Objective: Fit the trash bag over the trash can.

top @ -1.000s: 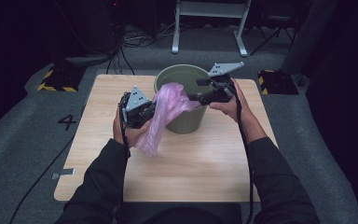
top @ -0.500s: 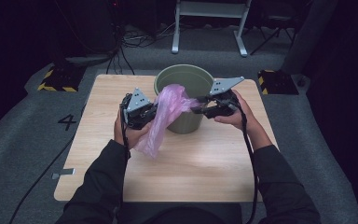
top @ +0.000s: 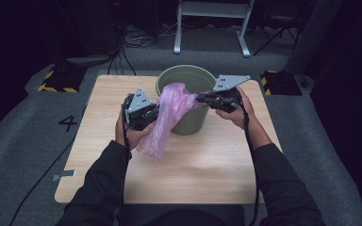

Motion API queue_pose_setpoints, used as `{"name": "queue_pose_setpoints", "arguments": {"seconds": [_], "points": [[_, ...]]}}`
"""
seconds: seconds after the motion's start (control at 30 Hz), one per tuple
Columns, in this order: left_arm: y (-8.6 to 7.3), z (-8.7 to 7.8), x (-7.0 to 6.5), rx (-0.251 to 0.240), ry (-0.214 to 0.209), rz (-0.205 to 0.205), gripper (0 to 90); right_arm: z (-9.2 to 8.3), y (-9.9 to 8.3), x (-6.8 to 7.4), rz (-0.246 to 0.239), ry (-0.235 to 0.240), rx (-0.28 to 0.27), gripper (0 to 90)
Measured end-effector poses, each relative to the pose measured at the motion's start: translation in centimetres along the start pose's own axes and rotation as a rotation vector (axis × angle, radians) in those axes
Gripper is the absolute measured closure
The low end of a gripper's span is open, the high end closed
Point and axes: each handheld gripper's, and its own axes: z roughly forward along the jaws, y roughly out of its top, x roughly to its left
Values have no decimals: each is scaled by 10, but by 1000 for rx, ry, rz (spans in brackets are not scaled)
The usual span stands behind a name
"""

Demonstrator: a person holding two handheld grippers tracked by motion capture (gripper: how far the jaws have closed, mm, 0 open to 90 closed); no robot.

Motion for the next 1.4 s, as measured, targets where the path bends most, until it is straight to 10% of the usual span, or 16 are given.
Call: {"name": "queue_pose_setpoints", "arguments": {"seconds": [0.33,0.47,0.57,0.87,1.23,1.4], "points": [[5,9,2,16,-5,3,897,22,6,-24,95,-104,92,852],[5,16,6,38,4,-7,896,35,4,-32,148,-166,166,616],[3,18,10,48,10,-23,896,35,1,-30,176,-138,181,373],[0,21,14,59,17,-52,897,3,-9,-16,109,-34,81,237],[3,26,8,70,8,-30,889,9,13,26,30,74,-4,266],[2,25,10,72,-3,-22,847,32,11,30,-4,81,66,602]]}}
